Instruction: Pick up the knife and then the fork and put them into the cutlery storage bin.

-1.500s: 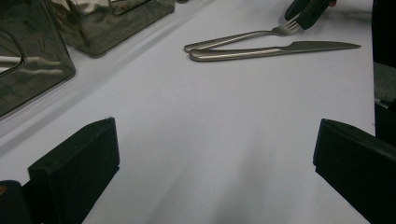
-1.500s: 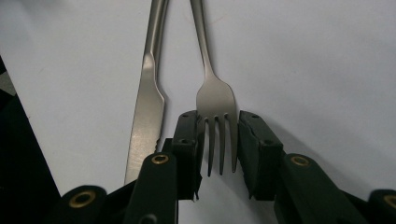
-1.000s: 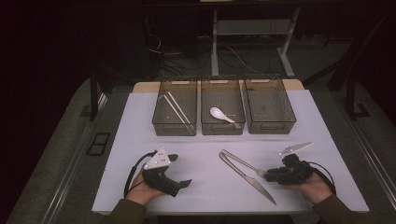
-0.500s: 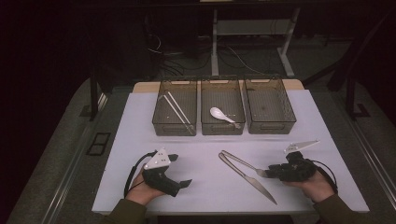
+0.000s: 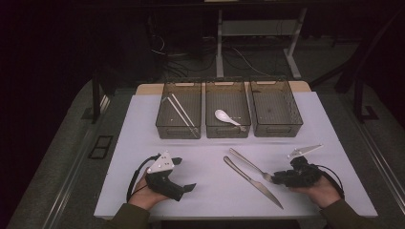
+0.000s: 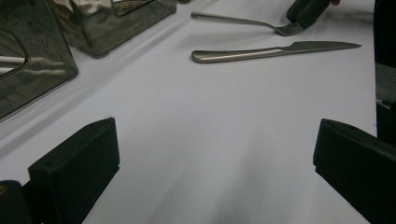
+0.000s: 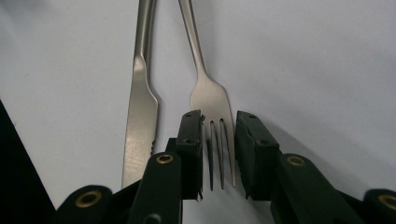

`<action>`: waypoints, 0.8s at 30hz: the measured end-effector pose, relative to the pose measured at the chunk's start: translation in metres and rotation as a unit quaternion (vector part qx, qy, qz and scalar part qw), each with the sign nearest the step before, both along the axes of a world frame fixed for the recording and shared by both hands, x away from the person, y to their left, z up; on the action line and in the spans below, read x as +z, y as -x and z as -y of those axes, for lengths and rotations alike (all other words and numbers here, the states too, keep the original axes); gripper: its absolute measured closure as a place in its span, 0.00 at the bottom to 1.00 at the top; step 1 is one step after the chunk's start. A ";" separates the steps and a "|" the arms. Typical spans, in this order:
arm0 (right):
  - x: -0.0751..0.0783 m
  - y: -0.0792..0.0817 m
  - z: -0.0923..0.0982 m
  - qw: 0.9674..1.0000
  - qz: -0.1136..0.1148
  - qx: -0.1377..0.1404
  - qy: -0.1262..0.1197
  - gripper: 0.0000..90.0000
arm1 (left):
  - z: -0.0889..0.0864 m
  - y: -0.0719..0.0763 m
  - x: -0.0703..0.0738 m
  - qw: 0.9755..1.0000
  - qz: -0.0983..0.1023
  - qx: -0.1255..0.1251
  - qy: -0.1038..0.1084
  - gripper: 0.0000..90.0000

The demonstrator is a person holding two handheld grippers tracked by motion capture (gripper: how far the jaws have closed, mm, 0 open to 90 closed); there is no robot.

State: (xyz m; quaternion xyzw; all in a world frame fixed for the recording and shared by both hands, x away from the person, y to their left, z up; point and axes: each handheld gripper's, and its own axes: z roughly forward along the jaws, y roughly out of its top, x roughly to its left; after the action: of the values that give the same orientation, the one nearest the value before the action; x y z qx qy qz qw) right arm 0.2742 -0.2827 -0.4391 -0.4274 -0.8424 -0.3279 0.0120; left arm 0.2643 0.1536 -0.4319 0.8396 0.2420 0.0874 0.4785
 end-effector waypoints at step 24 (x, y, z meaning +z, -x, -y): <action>0.003 -0.001 -0.001 1.000 0.001 0.010 -0.010 0.69 | 0.000 0.000 0.000 1.000 0.000 0.001 -0.001 0.00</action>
State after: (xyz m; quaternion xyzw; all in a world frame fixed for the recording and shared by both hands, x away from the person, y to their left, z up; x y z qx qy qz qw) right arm 0.2748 -0.2817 -0.4364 -0.4187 -0.8434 -0.3362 0.0188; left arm 0.2646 0.1538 -0.4320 0.8400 0.2427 0.0881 0.4772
